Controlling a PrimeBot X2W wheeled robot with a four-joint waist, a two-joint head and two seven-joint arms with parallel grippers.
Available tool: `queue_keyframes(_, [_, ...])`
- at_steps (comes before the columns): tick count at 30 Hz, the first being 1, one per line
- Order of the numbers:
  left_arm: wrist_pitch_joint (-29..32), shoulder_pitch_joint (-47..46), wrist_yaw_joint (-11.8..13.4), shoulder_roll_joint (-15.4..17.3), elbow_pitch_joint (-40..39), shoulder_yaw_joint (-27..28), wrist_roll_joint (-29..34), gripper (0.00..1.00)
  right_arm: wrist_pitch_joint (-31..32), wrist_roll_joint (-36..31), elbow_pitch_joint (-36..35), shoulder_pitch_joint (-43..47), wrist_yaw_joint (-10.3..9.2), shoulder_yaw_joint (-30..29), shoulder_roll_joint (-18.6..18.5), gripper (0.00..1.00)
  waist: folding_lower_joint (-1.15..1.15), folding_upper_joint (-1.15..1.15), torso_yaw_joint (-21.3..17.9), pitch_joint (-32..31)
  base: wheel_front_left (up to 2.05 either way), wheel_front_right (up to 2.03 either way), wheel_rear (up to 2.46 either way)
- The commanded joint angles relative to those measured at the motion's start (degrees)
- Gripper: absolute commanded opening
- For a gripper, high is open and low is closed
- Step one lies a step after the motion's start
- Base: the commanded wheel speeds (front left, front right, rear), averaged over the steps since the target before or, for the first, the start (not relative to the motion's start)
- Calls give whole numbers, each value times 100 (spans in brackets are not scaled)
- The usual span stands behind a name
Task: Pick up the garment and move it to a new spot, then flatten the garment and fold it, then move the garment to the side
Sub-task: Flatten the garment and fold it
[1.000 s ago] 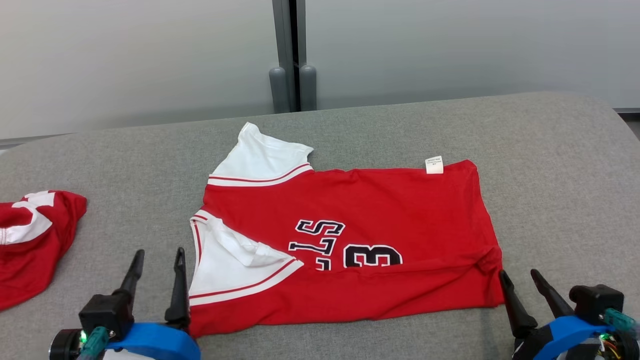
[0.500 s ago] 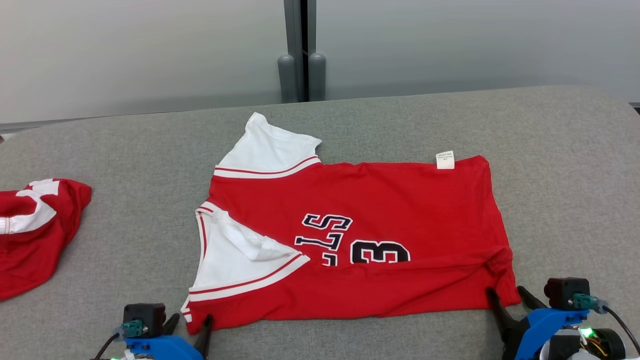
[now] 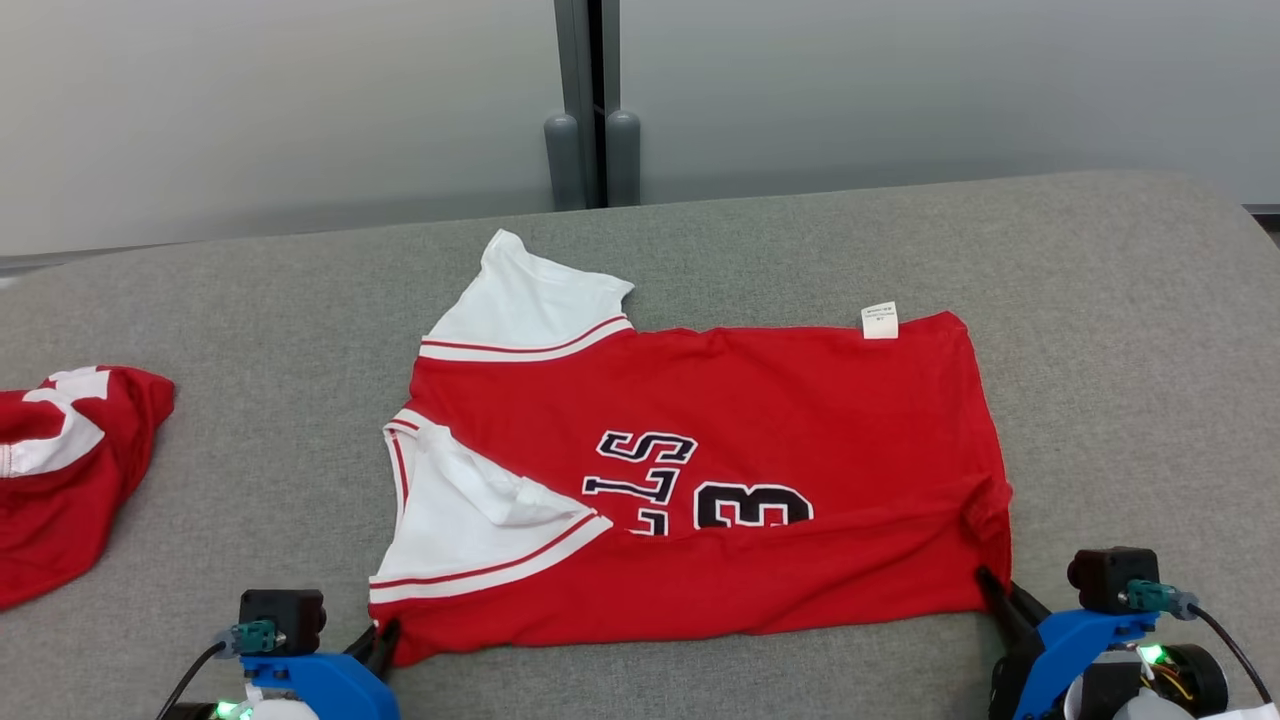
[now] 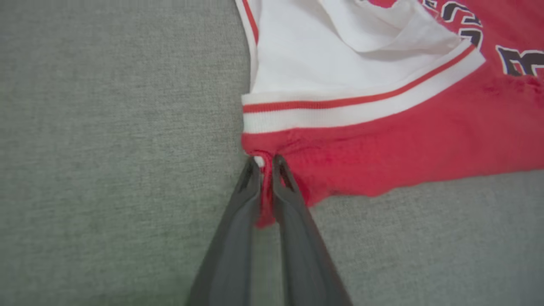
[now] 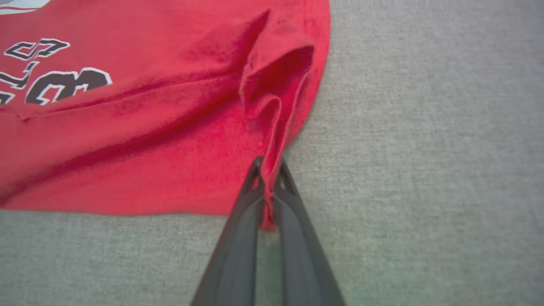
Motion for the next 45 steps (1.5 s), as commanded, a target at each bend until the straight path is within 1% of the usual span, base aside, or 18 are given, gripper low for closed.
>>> queue_keyframes(1, [-10,16,13,37,-36,28,-10,0,-34,37,1,55,-5,-20,-83,0,-1,-1,6,-29,0,0,0])
queue_keyframes(4, [93,108,45,150,-223,46,-55,0,-21,73,-142,113,-5,-67,-186,0,-1,-1,33,-110,0,0,0])
queue_keyframes(6, [270,249,69,304,-516,41,-118,0,114,95,-384,259,-5,-46,-332,0,-1,-1,50,-174,0,0,0])
queue_keyframes(10, [659,520,182,577,-1024,8,-221,0,579,265,-851,491,-5,136,-560,0,-1,-1,82,-211,0,0,0])
queue_keyframes(14, [1073,804,383,872,-1626,2,-324,0,1146,524,-1383,855,-5,192,-899,0,-1,-1,147,-214,0,0,0])
queue_keyframes(18, [1549,1187,623,1096,-2241,-44,-525,0,1742,768,-1920,1240,-6,90,-1188,0,-1,-1,179,-217,0,0,0])
queue_keyframes(22, [1921,1484,826,1213,-2680,-74,-753,0,2305,961,-2259,1567,-6,-58,-1304,0,-1,-1,199,-217,0,0,0])
queue_keyframes(23, [1964,1520,857,1233,-2752,-69,-789,8,2414,1004,-2335,1612,-5,-83,-1298,35,-1,-1,205,-220,0,0,0])
queue_keyframes(24, [1994,1544,877,1252,-2797,-66,-802,47,2508,1029,-2396,1658,-5,-104,-1268,84,-1,-1,208,-224,0,0,0])
queue_keyframes(25, [2023,1565,902,1260,-2829,-70,-818,47,2571,1024,-2457,1699,-5,-144,-1242,100,-1,-1,208,-232,0,0,0])
queue_keyframes(26, [2026,1583,916,1253,-2852,-69,-841,100,2605,1012,-2523,1736,-4,-198,-1211,100,-1,-1,209,-240,0,0,0])
queue_keyframes(28, [2060,1593,941,1275,-2878,-72,-832,100,2679,947,-2630,1784,-4,-256,-1154,100,-1,-1,202,-257,0,0,0])
queue_keyframes(33, [1884,1356,916,1383,-2918,-4,-590,100,2696,918,-2894,1822,-4,-474,-1042,100,-1,-1,177,-291,0,0,0])
queue_keyframes(36, [1682,1074,853,1412,-2933,48,-335,100,2518,891,-3127,1673,-3,-718,-927,100,-1,-1,147,-277,0,0,0])
queue_keyframes(39, [1335,603,861,1392,-2816,217,-26,100,2291,817,-3324,1444,-3,-908,-756,100,-1,-1,118,-193,0,0,0])
queue_keyframes(40, [1213,454,814,1339,-2745,267,35,100,2232,782,-3327,1349,-3,-959,-710,100,-1,-1,102,-151,0,0,0])
queue_keyframes(42, [1034,74,685,1357,-2535,308,229,100,2078,637,-3256,1065,-3,-1061,-605,100,-1,-1,49,-9,0,0,0])
queue_keyframes(45, [884,-609,338,1258,-2177,346,321,100,1861,511,-2955,458,-3,-1162,-372,100,-1,-1,-29,267,0,0,0])
